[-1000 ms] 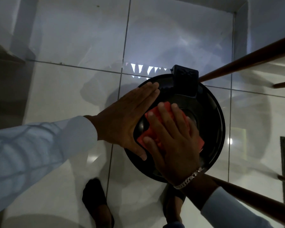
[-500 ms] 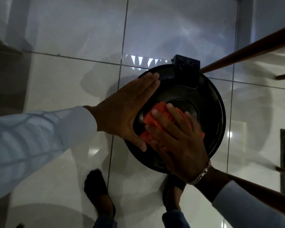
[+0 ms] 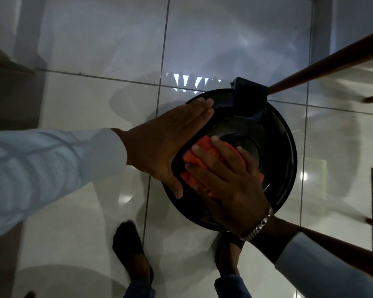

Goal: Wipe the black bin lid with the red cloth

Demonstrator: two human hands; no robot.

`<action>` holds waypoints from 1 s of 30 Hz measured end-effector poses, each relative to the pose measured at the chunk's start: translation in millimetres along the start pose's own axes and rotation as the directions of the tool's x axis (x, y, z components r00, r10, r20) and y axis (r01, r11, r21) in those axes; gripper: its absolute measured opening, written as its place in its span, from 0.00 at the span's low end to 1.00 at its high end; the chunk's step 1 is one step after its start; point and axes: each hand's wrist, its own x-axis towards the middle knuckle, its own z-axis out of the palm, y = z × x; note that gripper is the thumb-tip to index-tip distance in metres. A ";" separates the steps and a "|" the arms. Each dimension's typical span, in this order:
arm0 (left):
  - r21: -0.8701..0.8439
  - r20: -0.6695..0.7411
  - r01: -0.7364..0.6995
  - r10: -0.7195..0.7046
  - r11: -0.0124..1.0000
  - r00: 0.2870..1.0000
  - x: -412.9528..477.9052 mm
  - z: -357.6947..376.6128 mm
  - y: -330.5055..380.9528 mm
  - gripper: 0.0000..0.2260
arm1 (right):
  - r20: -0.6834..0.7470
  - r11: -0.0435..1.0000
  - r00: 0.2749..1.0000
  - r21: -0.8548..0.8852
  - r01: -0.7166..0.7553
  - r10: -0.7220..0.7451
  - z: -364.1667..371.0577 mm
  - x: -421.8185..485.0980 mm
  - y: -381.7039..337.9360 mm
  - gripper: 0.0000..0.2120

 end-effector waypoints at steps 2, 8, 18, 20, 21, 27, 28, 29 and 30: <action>0.003 -0.011 -0.003 0.003 1.000 1.000 0.5 -1.4 -0.1 0.69 | -0.022 0.995 0.995 0.007 -0.100 0.101 2.8 8.1 -12.1 0.20; 0.023 -0.013 0.001 0.000 1.000 1.000 -0.7 -2.0 2.3 0.68 | 0.041 0.991 0.991 -0.027 0.131 -0.130 1.9 -19.2 0.7 0.21; 0.029 -0.065 0.004 -0.002 1.000 0.998 1.1 1.8 6.7 0.67 | -0.159 0.924 0.912 0.016 -0.381 0.379 11.4 20.2 -25.4 0.22; 0.043 -0.071 -0.014 0.017 0.999 0.997 1.9 2.4 6.0 0.66 | -0.111 0.988 0.982 -0.017 -0.155 0.152 10.8 -1.0 -26.5 0.22; 0.051 -0.070 -0.012 0.016 0.999 0.997 1.7 2.8 5.7 0.66 | -0.084 0.998 0.996 -0.042 -0.037 0.034 8.7 -13.0 -20.5 0.22; 0.070 -0.047 0.030 -0.027 0.997 0.999 2.6 4.4 7.0 0.67 | -0.130 0.986 0.983 -0.085 -0.140 0.129 -0.8 -19.8 38.4 0.21; 0.076 -0.056 0.031 -0.027 0.997 0.998 3.7 5.1 7.0 0.66 | -0.173 0.964 0.954 -0.062 -0.259 0.246 -1.0 -15.7 41.0 0.21; 0.079 -0.066 0.032 -0.027 0.996 0.997 4.2 5.4 7.4 0.66 | -0.219 0.924 0.904 -0.029 -0.381 0.366 0.6 -13.5 40.5 0.21; 0.078 -0.076 0.033 -0.027 0.996 0.997 4.3 5.2 8.5 0.66 | -0.264 0.870 0.838 0.010 -0.493 0.478 2.5 -12.9 37.1 0.21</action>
